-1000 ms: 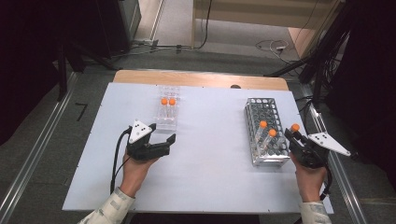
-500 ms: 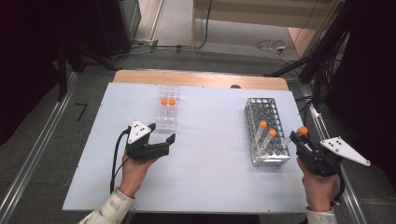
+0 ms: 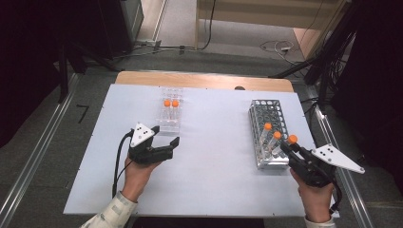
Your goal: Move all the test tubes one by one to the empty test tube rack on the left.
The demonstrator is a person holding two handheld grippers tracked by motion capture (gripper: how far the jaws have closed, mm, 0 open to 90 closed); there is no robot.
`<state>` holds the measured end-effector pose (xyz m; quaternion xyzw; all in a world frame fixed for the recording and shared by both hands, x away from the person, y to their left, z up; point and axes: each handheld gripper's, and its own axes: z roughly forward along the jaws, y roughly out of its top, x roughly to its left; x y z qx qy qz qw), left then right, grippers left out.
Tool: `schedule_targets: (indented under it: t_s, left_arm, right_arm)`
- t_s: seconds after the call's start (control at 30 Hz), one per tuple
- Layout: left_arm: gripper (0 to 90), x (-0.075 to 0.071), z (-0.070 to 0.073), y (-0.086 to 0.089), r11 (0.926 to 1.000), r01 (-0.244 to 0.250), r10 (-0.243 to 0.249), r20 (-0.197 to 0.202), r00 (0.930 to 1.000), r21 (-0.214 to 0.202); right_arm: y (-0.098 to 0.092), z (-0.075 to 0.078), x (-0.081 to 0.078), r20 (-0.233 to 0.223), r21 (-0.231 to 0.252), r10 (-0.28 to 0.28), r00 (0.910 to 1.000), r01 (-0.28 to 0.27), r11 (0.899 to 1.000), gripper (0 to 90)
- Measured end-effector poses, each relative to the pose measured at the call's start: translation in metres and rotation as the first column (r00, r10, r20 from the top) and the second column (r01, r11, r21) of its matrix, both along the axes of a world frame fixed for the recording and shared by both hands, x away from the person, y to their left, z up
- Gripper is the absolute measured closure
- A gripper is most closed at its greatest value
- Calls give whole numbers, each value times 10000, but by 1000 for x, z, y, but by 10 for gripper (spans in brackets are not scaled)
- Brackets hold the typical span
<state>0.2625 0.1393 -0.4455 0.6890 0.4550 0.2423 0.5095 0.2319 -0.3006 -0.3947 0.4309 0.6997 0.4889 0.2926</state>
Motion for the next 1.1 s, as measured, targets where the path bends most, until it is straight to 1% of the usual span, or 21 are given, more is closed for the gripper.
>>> schedule_targets:
  t_s: [0.2,0.3,0.5,0.7,0.87,0.9,1.1]
  left_arm:
    - [176,0,-1,-2,9999,82,-81,-33,10000,59]
    - [176,-1,-1,-3,9999,100,-100,-34,9999,29]
    - [176,-2,0,-4,9999,166,-166,-19,9999,46]
    - [176,-3,0,-8,9996,281,-281,-3,9996,22]
    - [176,-5,1,-11,9992,404,-404,44,9992,13]
    - [176,-5,2,-12,9992,401,-401,69,9992,-3]
    - [176,-7,3,-14,9986,521,-521,85,9986,23]
  right_arm:
    - [14,-6,1,-135,-21,444,9989,-445,9990,715]
    - [21,-9,1,-131,-74,636,9979,-637,9979,715]
    - [37,-14,2,-231,-148,1089,9938,-1092,9939,717]
    - [54,-17,2,-282,-251,1517,9880,-1524,9880,718]
    - [69,-24,4,-417,-398,1822,9824,-1838,9822,718]
    - [71,-26,5,-389,-416,1887,9813,-1902,9809,718]
    - [83,-33,8,-478,-545,2151,9754,-2176,9745,718]
